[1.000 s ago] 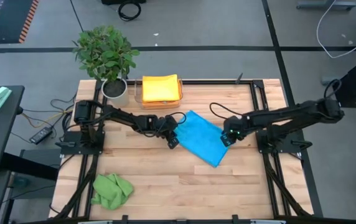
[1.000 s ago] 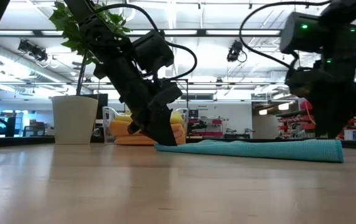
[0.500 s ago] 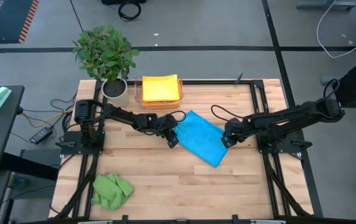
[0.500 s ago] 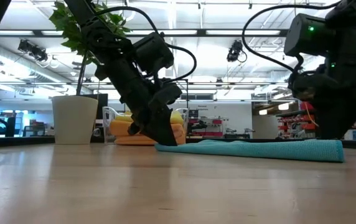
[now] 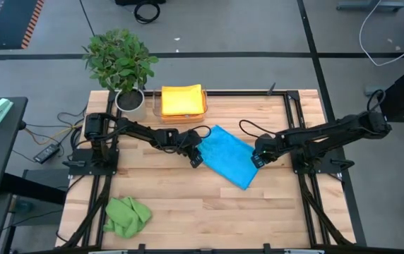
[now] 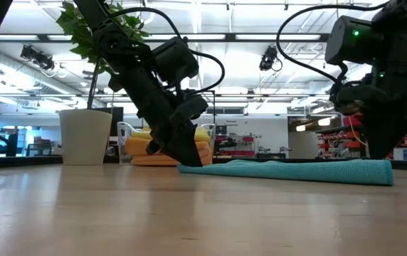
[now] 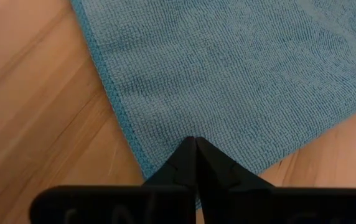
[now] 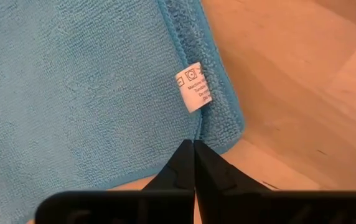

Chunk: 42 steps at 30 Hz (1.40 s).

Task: Fold microfiber towels
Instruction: Fold the blue microfiber cloth

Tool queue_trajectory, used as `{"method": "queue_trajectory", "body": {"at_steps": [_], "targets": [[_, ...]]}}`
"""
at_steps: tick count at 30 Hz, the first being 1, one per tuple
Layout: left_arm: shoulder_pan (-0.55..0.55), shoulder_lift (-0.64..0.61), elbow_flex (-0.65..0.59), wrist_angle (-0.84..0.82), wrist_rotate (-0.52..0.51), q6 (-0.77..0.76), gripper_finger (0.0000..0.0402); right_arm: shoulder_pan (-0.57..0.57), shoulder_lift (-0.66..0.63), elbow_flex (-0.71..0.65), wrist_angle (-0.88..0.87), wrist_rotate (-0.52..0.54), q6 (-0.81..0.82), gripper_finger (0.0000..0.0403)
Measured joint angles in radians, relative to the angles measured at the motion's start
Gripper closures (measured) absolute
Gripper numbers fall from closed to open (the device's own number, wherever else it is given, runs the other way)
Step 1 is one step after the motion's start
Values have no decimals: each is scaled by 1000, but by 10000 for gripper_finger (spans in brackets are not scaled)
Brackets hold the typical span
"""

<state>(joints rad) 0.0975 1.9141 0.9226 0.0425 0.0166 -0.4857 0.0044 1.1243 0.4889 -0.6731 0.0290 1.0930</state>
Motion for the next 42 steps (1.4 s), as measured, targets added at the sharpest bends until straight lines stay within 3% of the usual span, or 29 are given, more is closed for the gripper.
{"method": "queue_trajectory", "body": {"at_steps": [7, 20, 30, 35, 42], "targets": [[0, 0, 0, 0, 0, 0, 374, 0, -34, 61, -81, 41, -21, 400], [0, 0, 0, 0, 5, -2, 389, 0, -47, 121, -283, 129, 12, 402], [0, 0, 0, 2, 7, -26, 375, -24, -44, 42, -188, 71, 3, 399], [0, 2, -1, 35, 11, -30, 389, -38, -44, 37, -183, 129, 3, 364], [-1, 2, -1, 59, 12, -71, 385, -80, -48, 143, -270, 150, -24, 280]]}}
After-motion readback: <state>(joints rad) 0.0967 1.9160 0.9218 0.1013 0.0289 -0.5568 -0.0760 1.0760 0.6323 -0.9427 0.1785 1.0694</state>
